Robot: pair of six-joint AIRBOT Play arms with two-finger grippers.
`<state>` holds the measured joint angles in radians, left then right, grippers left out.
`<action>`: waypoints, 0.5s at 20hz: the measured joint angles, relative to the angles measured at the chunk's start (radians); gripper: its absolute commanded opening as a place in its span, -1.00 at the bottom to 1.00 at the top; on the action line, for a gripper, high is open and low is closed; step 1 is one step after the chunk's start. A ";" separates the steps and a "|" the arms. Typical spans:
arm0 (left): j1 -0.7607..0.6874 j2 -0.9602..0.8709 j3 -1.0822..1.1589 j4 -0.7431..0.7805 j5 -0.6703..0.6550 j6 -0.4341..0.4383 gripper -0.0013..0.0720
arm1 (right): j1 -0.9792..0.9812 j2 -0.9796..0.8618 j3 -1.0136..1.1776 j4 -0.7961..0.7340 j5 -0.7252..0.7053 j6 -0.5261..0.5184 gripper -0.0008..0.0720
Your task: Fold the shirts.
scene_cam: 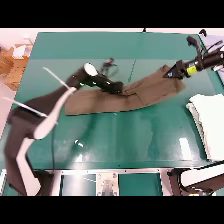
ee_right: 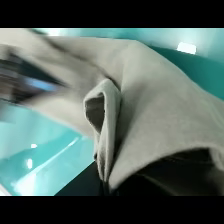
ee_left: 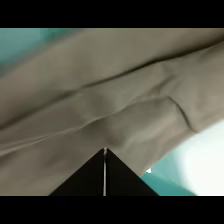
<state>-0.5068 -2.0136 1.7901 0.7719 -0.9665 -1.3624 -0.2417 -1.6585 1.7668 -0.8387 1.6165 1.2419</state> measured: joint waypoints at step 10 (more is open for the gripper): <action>-0.087 -0.173 0.221 -0.101 -0.095 -0.047 -0.90 | 0.126 0.091 0.150 -0.047 0.052 0.126 -0.93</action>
<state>-0.5934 -2.1868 2.0109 0.6708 -1.0611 -1.4090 -0.1162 -1.5677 1.9163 -0.8852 1.6688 1.3678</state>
